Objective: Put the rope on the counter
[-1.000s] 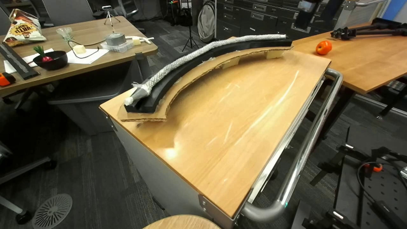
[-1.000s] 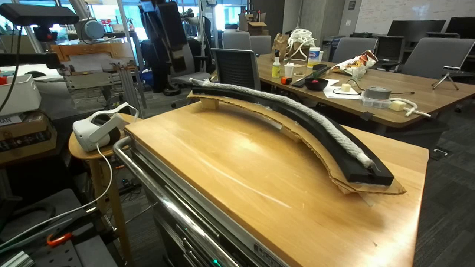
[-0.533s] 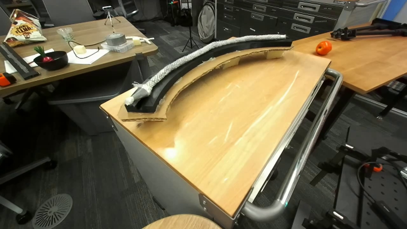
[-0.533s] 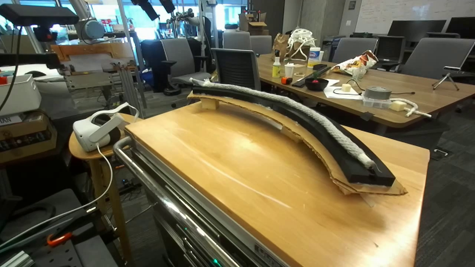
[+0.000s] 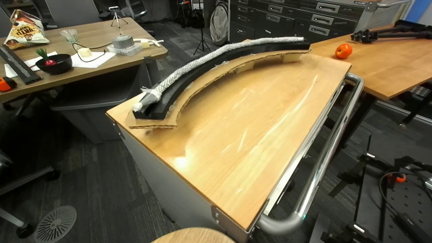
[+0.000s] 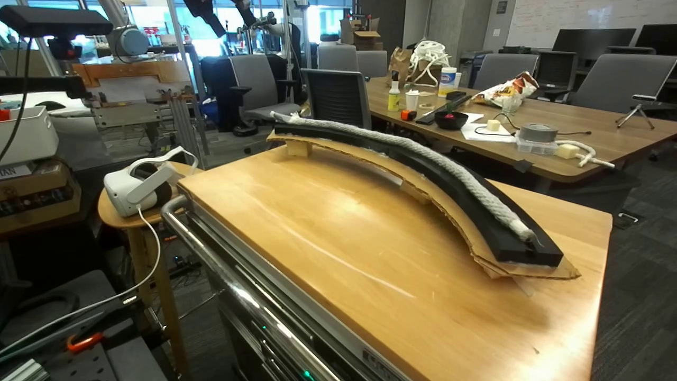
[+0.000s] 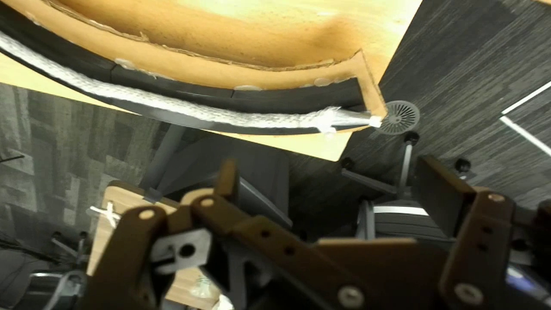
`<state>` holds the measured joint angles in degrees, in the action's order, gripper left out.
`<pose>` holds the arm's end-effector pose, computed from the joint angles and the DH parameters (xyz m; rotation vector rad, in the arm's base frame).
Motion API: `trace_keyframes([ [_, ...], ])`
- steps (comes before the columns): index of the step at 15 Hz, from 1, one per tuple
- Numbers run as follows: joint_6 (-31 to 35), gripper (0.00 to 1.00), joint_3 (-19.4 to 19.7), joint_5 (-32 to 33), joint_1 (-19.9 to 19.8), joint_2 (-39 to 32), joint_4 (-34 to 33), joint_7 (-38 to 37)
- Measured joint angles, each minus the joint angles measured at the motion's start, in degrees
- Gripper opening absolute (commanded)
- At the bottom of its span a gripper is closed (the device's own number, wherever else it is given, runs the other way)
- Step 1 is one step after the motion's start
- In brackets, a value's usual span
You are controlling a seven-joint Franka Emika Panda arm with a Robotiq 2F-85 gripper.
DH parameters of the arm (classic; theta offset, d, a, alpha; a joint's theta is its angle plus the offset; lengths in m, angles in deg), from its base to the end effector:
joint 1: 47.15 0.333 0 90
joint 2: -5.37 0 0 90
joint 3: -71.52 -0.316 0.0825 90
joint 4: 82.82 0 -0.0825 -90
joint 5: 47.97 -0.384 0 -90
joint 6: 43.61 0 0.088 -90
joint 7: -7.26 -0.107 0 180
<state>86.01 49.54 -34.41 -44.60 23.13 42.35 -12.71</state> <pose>0.4510 0.2168 0.5466 2.8873 0.2933 0.6680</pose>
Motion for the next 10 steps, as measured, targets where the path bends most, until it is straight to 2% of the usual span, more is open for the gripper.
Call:
trace_keyframes([
  [3, -0.7, 1.0, 5.03, -5.36, 4.62, 0.34, -2.01, 12.35],
  [6, -6.77, 1.0, 9.27, -11.25, 7.05, -1.39, -8.72, 24.92],
  [7, -10.81, 1.0, 10.28, -12.08, 7.12, -3.0, -11.61, 26.3],
  [10, -12.02, 1.0, 11.05, -10.8, 6.1, -7.49, -15.1, 24.02],
])
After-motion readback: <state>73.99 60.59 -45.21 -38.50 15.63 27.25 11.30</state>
